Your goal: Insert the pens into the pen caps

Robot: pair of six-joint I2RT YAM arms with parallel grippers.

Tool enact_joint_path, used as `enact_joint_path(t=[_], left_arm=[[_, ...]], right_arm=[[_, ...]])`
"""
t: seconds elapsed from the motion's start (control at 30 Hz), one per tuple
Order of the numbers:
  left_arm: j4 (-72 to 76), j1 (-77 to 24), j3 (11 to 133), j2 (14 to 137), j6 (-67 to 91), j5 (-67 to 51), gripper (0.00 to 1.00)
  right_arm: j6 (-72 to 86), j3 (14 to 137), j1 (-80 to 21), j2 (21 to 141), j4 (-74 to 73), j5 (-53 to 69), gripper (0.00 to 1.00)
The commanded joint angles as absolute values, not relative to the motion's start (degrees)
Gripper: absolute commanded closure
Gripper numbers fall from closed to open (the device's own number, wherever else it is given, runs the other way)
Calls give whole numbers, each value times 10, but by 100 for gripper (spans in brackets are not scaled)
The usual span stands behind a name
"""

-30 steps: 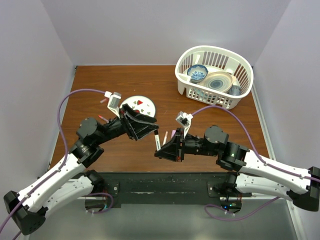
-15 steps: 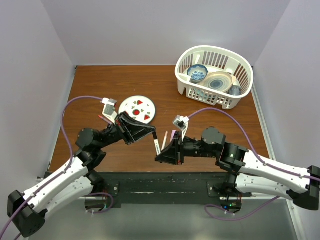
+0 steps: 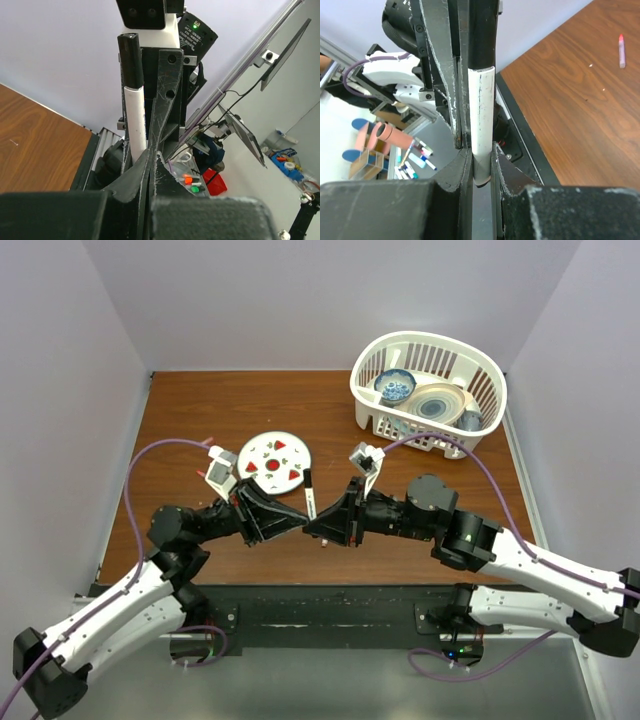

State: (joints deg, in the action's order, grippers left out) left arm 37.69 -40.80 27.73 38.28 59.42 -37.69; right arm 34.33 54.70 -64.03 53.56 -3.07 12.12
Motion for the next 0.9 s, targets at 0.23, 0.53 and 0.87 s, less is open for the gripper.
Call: enact_joint_path(t=[0.23, 0.53, 0.87], left_arm=[[100, -410, 409, 364, 458, -309, 39], [69, -409, 501, 404, 414, -241, 32], [148, -408, 516, 447, 440, -276, 31]], right_arm=[[326, 563, -643, 533, 5, 119, 100], [337, 535, -644, 522, 16, 162, 100], [337, 533, -645, 513, 15, 185, 100]])
